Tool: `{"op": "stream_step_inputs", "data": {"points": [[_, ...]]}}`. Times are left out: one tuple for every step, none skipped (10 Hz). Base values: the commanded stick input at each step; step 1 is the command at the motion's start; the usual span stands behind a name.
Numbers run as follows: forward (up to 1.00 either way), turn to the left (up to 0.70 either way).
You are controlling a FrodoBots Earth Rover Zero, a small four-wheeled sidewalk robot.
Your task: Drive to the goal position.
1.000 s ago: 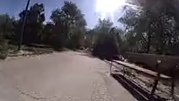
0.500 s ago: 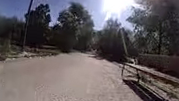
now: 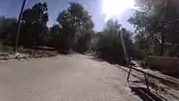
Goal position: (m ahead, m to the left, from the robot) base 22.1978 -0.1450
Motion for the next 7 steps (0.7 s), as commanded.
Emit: {"op": "stream_step_inputs", "data": {"points": [[1.00,0.05],[1.00,0.05],[1.00,0.05],[1.00,0.05],[1.00,0.05],[1.00,0.05],[1.00,0.05]]}}
